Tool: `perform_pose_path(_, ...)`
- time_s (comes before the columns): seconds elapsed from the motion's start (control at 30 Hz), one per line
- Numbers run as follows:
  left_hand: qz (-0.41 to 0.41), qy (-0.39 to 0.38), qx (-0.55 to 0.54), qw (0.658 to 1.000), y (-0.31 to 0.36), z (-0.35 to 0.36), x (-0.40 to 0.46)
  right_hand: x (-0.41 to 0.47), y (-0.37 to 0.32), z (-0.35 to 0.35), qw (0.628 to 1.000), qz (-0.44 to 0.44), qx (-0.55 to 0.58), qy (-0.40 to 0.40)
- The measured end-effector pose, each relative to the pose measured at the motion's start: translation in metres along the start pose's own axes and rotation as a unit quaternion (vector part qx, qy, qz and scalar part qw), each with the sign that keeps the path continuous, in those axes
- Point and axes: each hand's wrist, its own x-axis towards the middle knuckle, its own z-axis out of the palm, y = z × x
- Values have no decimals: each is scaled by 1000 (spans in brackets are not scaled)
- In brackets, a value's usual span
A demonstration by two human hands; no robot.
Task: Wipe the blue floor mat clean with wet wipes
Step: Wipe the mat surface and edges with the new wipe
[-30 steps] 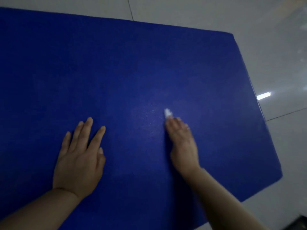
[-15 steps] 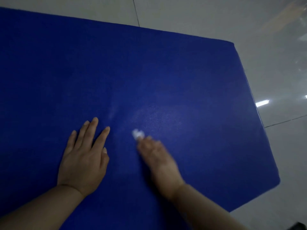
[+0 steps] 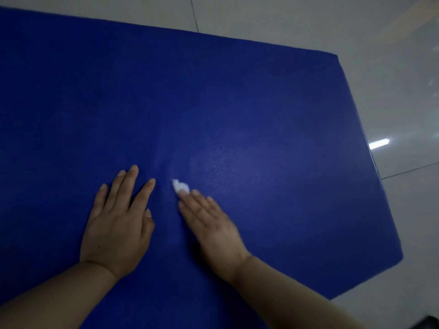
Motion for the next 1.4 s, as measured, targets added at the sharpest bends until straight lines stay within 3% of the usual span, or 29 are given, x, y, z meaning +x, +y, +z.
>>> perform_pose_path(0.1,-2,1,-13,1000,0,0,0,-18,64,-24,982,181,-9,55)
perform_pose_path(0.17,-2,5,-13,1000,1,0,1,-35,102,-41,939,331,-13,95)
perform_pose_path(0.23,-1,7,-10,1000,1,0,1,-36,109,-45,910,399,-30,110)
perform_pose_path(0.3,-2,9,-9,1000,1,0,1,-27,82,-34,928,351,-10,121)
perform_pose_path(0.4,1,9,-5,1000,1,1,1,-23,14,-6,984,171,24,44)
perform_pose_path(0.5,2,9,-1,1000,0,1,0,-29,-14,-1,999,16,41,-1)
perform_pose_path(0.53,3,11,-3,1000,0,0,0,-34,-3,-4,999,12,48,-5)
perform_pose_path(0.6,5,16,-11,1000,0,1,1,-42,35,-15,992,113,51,23)
perform_pose_path(0.73,4,27,-15,1000,0,2,1,-61,97,-39,926,361,-2,111)
perform_pose_path(0.8,5,28,-12,1000,0,3,0,-57,96,-40,908,404,1,114)
perform_pose_path(0.9,5,30,-14,999,0,2,0,-43,55,-27,940,329,21,94)
perform_pose_path(1.0,0,28,-14,999,0,3,0,-44,3,-7,989,136,49,-2)
perform_pose_path(1.07,-1,28,-29,999,0,3,-1,-49,-5,-4,996,60,53,-49)
perform_pose_path(1.27,7,44,-72,996,0,1,-4,-41,-7,-20,992,90,39,-80)
perform_pose_path(1.4,25,46,-49,997,-5,-3,-28,-32,-34,-24,985,160,59,-21)
